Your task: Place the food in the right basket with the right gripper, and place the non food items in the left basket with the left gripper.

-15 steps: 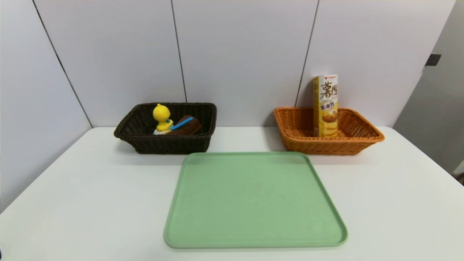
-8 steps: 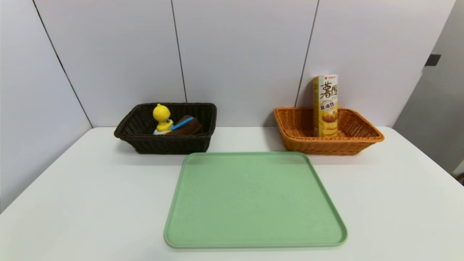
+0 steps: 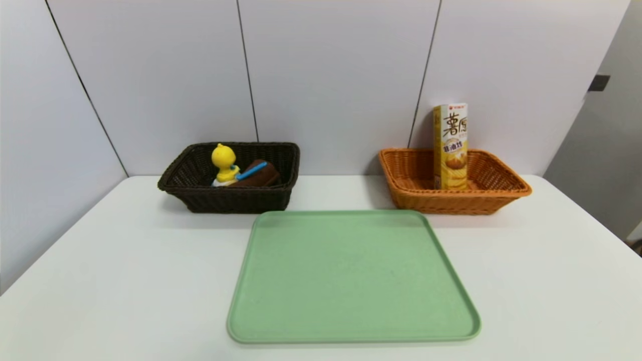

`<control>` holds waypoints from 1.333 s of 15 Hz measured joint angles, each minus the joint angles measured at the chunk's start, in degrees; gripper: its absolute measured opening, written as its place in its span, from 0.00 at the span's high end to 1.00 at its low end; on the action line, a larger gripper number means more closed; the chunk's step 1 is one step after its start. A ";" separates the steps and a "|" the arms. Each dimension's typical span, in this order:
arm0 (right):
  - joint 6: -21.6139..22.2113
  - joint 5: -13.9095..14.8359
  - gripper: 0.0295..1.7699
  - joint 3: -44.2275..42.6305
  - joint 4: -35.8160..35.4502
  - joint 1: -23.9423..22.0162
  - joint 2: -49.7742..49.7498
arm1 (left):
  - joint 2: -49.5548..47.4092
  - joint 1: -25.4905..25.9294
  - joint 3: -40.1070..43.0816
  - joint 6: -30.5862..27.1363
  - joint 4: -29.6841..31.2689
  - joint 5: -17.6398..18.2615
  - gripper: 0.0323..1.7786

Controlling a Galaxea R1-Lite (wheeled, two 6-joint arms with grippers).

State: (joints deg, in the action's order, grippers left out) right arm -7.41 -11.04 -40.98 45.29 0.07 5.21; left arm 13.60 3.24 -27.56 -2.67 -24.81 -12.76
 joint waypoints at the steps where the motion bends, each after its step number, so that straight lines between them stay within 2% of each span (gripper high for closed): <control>1: 0.00 -0.11 0.04 0.22 0.02 0.00 -0.69 | -0.68 -0.46 -0.40 -0.90 -0.33 0.59 0.05; 3: 0.02 -0.99 0.04 0.61 0.02 -0.02 -1.71 | -2.04 -1.04 0.17 -3.23 -1.26 1.50 0.05; 5: 0.39 -1.24 0.04 1.41 -0.43 -0.05 -2.82 | -3.28 -1.32 2.73 -3.22 -0.93 1.27 0.05; 7: 0.30 -1.18 0.04 4.96 -4.33 -0.07 -4.19 | -5.73 -1.84 7.51 -3.69 1.69 1.24 0.05; 10: 0.28 -0.22 0.04 13.15 -16.37 -0.07 -5.00 | -9.25 -2.39 18.97 -5.62 14.47 1.72 0.05; 11: 0.15 0.50 0.04 16.85 -21.42 -0.07 -5.13 | -10.39 -2.45 22.30 -6.73 20.52 3.36 0.05; 13: -0.11 1.46 0.04 24.17 -30.96 -0.07 -5.23 | -12.12 -2.51 26.20 -7.83 30.06 10.24 0.05; 14: -0.22 1.88 0.04 27.60 -34.73 -0.07 -5.23 | -12.67 -2.56 26.93 -7.69 30.48 13.23 0.05; 15: -0.35 2.91 0.04 30.82 -37.96 -0.07 -5.23 | -13.01 -2.56 27.26 -7.61 29.01 14.52 0.05; 18: -0.60 8.94 0.04 39.06 -44.63 -0.07 -5.25 | -13.49 -2.62 27.54 -5.77 26.95 14.67 0.05; 20: -0.18 9.70 0.04 40.30 -44.69 -0.07 -5.25 | -13.51 -2.56 27.54 -3.86 26.98 14.65 0.05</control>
State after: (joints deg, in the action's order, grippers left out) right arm -7.59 -1.34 -0.68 0.60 0.00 -0.05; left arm 0.10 0.68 -0.02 -6.53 2.17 1.89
